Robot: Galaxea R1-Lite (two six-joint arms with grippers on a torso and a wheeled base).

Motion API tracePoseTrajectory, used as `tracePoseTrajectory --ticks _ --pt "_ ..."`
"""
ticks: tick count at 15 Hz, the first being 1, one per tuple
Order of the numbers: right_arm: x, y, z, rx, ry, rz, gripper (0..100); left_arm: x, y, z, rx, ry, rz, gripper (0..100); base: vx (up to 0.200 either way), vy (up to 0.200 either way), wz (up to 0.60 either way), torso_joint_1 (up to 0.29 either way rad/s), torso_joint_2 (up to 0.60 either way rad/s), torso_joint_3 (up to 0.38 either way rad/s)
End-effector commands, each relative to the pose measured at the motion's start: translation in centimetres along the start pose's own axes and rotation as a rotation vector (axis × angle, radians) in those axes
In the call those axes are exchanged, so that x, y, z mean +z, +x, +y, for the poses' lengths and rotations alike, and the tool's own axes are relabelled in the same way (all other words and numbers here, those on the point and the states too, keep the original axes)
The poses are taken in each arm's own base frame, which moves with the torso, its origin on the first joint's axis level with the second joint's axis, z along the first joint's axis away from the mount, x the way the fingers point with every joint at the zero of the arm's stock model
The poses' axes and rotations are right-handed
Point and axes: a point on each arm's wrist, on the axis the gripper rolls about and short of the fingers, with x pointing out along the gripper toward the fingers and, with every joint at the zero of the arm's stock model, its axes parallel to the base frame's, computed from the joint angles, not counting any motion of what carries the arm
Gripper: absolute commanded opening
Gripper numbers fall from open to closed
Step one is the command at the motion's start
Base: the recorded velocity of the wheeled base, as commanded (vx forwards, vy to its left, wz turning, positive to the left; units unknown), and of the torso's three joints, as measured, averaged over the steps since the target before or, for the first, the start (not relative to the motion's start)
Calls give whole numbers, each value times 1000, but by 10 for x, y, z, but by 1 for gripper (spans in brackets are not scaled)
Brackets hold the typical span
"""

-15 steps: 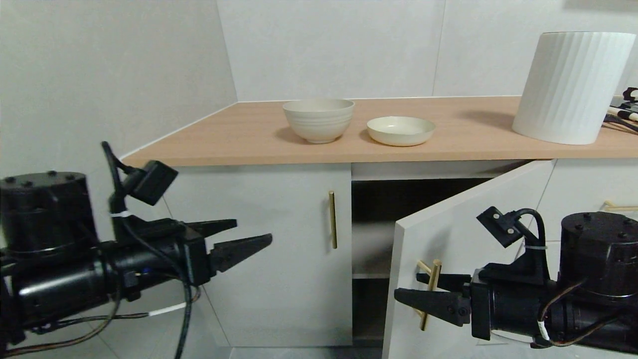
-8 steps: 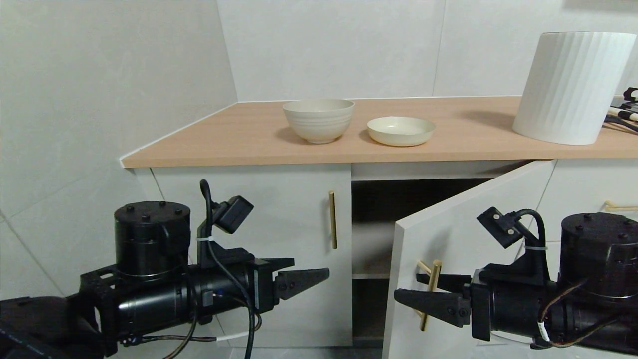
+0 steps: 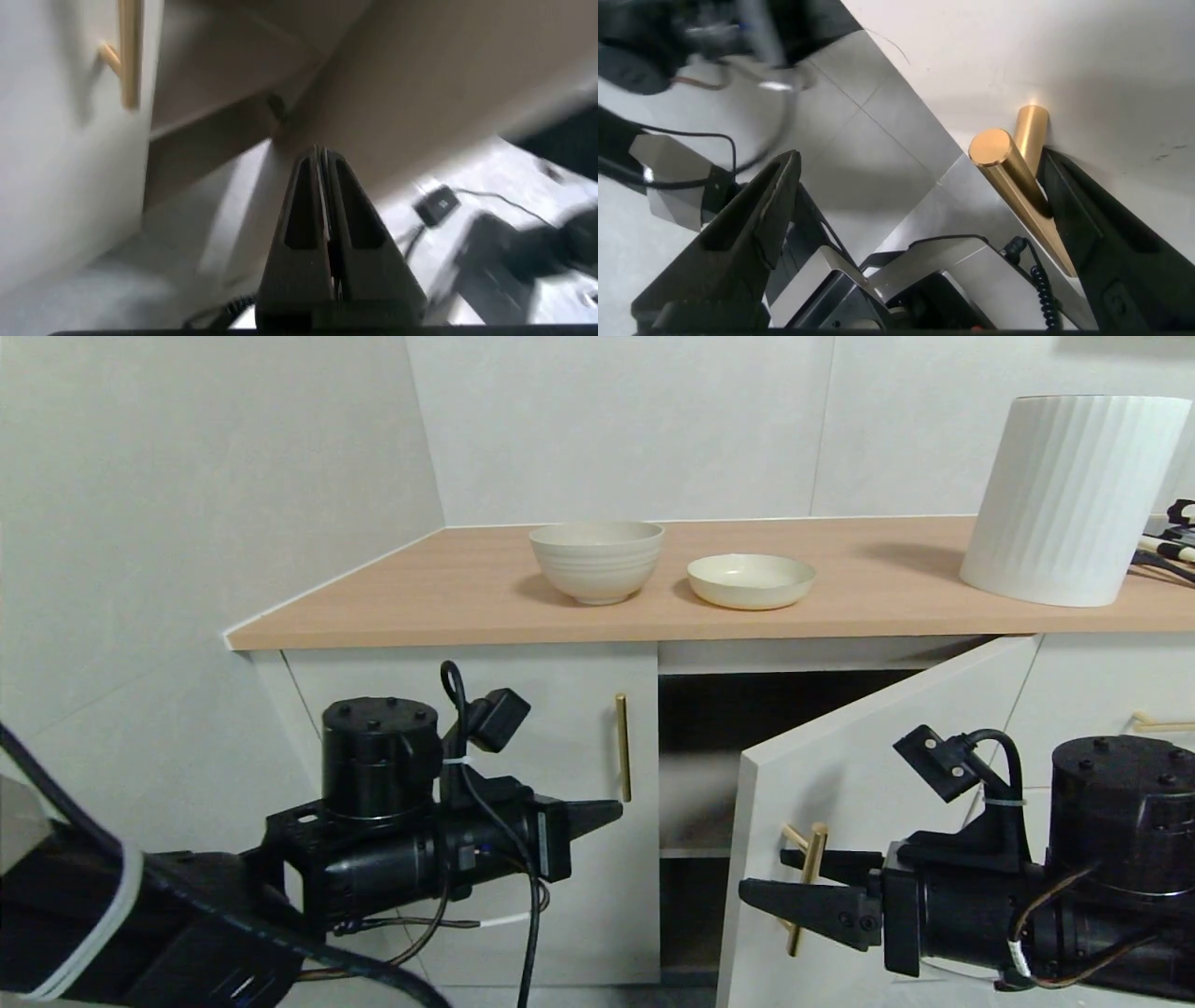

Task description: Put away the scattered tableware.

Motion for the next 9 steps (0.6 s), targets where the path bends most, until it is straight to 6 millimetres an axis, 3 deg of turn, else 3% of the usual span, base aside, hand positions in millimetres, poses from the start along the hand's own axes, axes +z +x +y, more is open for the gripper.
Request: tracePoseTrajectory --ticks 1,4,6,9 --pt "0 0 0 0 0 2 100 -11 45 7 -1 3 39 0 0 0 0 0 0 0" --pt "-2 -1 0 -2 0 4 100 -31 65 -8 -93 47 32 0 0 0 0 0 0 0" --pt "-5 -1 -1 -2 3 20 100 -38 75 -5 -139 80 -28 0 0 0 0 0 0 0" --pt "-7 -2 0 -3 -2 26 100 -38 87 -23 -207 115 -53 0 0 0 0 0 0 0"
